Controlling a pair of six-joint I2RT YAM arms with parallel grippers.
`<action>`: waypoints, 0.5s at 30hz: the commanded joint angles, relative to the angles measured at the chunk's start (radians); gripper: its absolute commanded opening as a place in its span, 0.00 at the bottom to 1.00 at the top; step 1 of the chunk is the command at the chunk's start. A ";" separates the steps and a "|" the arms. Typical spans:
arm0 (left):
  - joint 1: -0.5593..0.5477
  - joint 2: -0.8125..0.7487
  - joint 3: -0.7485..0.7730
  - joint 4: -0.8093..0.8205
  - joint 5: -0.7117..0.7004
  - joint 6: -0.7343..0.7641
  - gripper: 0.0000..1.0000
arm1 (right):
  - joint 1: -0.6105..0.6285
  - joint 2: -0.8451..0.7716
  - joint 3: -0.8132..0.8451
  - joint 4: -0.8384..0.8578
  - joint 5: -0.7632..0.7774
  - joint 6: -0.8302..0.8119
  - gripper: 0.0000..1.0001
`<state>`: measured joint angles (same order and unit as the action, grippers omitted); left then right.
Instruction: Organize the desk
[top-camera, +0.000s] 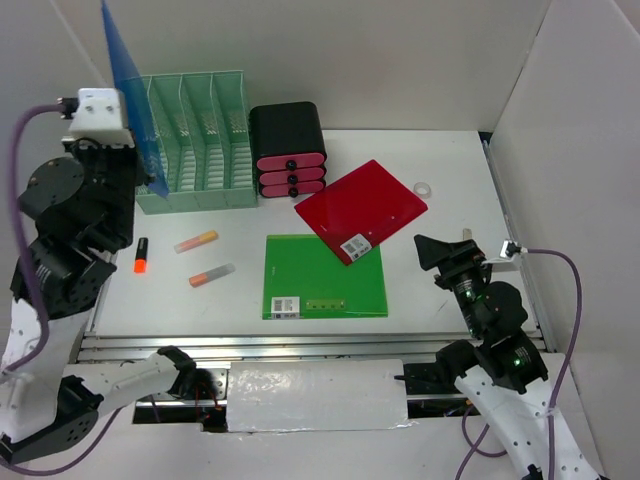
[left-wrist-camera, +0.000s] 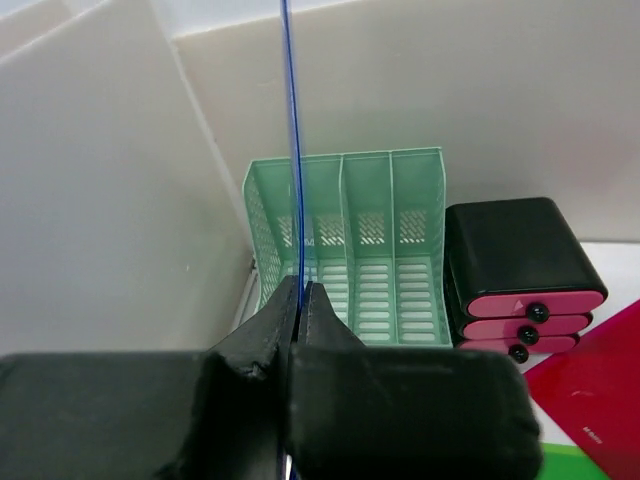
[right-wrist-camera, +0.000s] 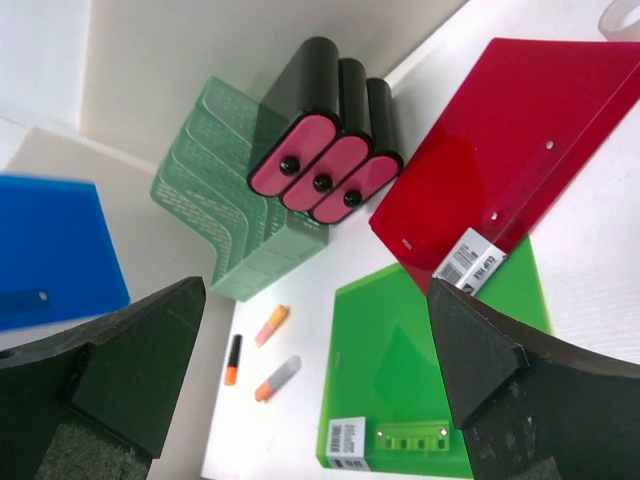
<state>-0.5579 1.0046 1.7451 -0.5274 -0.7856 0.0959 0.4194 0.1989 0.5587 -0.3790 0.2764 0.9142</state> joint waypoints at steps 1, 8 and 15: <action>0.000 0.055 0.031 0.161 0.119 0.212 0.00 | 0.002 0.033 0.030 0.022 -0.040 -0.061 1.00; 0.201 0.304 0.267 0.034 0.389 0.125 0.00 | 0.002 0.051 0.032 0.041 -0.092 -0.075 1.00; 0.374 0.359 0.232 0.079 0.595 -0.074 0.00 | 0.002 0.062 0.040 0.026 -0.112 -0.106 1.00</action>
<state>-0.1940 1.4094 1.9644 -0.5552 -0.3264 0.1211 0.4194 0.2501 0.5587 -0.3737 0.1749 0.8452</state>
